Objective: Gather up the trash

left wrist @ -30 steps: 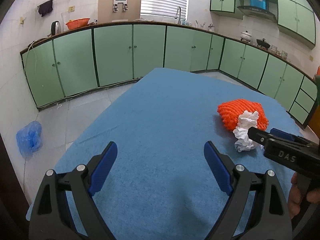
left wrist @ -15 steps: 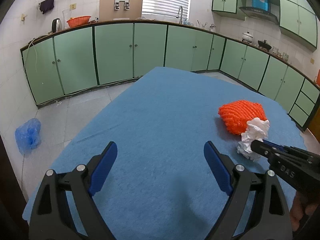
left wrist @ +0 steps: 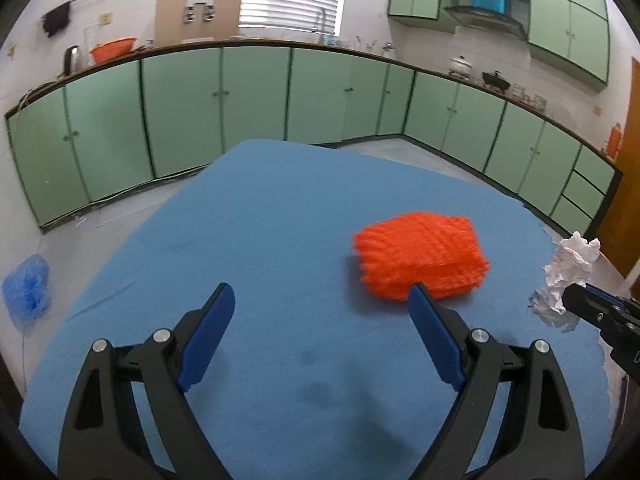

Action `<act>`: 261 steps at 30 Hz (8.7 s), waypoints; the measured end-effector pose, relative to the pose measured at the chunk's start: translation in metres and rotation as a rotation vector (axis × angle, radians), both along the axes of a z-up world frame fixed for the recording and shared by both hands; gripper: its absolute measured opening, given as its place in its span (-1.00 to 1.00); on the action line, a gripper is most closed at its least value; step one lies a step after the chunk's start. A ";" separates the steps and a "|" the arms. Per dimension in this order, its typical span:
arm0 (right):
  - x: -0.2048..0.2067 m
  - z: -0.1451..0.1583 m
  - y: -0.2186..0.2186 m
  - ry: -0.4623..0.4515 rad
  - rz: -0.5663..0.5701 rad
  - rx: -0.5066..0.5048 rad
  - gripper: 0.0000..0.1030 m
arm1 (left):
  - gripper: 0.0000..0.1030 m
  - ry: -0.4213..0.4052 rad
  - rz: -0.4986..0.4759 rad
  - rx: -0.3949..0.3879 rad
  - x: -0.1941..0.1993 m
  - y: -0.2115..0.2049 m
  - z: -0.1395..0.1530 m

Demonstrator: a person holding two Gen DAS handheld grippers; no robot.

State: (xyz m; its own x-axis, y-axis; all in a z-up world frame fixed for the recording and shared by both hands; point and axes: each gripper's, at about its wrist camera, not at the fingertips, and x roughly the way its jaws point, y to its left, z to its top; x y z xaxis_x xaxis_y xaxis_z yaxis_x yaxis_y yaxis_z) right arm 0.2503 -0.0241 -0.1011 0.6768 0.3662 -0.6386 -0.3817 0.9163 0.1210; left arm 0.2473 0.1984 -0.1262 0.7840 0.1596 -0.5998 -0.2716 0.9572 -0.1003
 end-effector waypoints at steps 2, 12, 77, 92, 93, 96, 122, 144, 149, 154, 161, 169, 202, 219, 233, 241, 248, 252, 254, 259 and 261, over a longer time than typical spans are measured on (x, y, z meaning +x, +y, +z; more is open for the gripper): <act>0.004 -0.001 -0.007 -0.014 -0.029 -0.027 -0.72 | 0.66 -0.006 -0.016 -0.003 0.010 -0.009 0.000; 0.034 -0.009 -0.038 -0.005 -0.105 -0.026 -0.72 | 0.66 0.020 -0.072 -0.025 0.059 -0.033 -0.008; -0.070 -0.027 -0.328 0.064 -0.564 -0.019 -0.72 | -0.64 0.082 -0.637 -0.039 -0.005 -0.355 -0.033; -0.066 -0.048 -0.352 0.094 -0.598 0.001 -0.26 | -0.26 0.117 -0.659 -0.059 0.014 -0.371 -0.043; -0.067 -0.047 -0.352 0.088 -0.600 0.000 -0.19 | -0.21 0.109 -0.655 -0.058 0.014 -0.369 -0.041; -0.070 -0.037 -0.348 0.060 -0.603 -0.016 0.10 | 0.04 0.078 -0.639 -0.059 0.008 -0.359 -0.030; -0.144 0.060 -0.257 -0.054 -0.435 -0.019 0.88 | 0.65 -0.044 -0.483 -0.021 -0.104 -0.259 0.067; -0.220 0.093 -0.217 -0.139 -0.323 -0.008 0.88 | 0.68 -0.149 -0.413 0.006 -0.179 -0.221 0.104; -0.226 0.095 -0.213 -0.148 -0.316 -0.004 0.88 | 0.68 -0.152 -0.411 0.004 -0.186 -0.219 0.105; -0.228 0.094 -0.211 -0.150 -0.312 0.004 0.88 | 0.68 -0.157 -0.407 0.007 -0.190 -0.217 0.105; -0.228 0.093 -0.210 -0.153 -0.306 0.002 0.88 | 0.68 -0.158 -0.400 0.006 -0.193 -0.214 0.104; -0.228 0.090 -0.210 -0.149 -0.309 0.002 0.88 | 0.68 -0.152 -0.399 0.009 -0.191 -0.217 0.104; -0.226 0.088 -0.209 -0.143 -0.307 0.003 0.88 | 0.68 -0.148 -0.389 0.009 -0.190 -0.212 0.097; -0.226 0.085 -0.207 -0.142 -0.306 0.005 0.88 | 0.68 -0.145 -0.390 0.008 -0.192 -0.212 0.096; -0.226 0.087 -0.208 -0.140 -0.306 0.006 0.88 | 0.68 -0.146 -0.390 0.009 -0.192 -0.212 0.096; -0.226 0.087 -0.208 -0.141 -0.307 0.006 0.88 | 0.68 -0.143 -0.390 0.010 -0.191 -0.214 0.096; -0.225 0.087 -0.209 -0.139 -0.306 0.006 0.88 | 0.68 -0.140 -0.389 0.012 -0.191 -0.214 0.094; -0.225 0.085 -0.206 -0.137 -0.305 0.006 0.88 | 0.68 -0.138 -0.389 0.011 -0.190 -0.215 0.093; -0.225 0.085 -0.207 -0.137 -0.305 0.006 0.88 | 0.68 -0.138 -0.388 0.011 -0.190 -0.215 0.093; -0.225 0.085 -0.206 -0.136 -0.305 0.006 0.88 | 0.68 -0.137 -0.389 0.011 -0.191 -0.215 0.092; -0.225 0.084 -0.205 -0.134 -0.305 0.006 0.88 | 0.68 -0.134 -0.388 0.011 -0.190 -0.216 0.091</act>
State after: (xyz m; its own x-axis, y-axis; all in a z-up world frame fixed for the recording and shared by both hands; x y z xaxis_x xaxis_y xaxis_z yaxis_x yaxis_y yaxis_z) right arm 0.0250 -0.2293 -0.0174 0.8335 0.1371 -0.5352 -0.1023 0.9903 0.0943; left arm 0.0573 -0.0179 -0.0347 0.8585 -0.1571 -0.4882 0.1243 0.9873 -0.0991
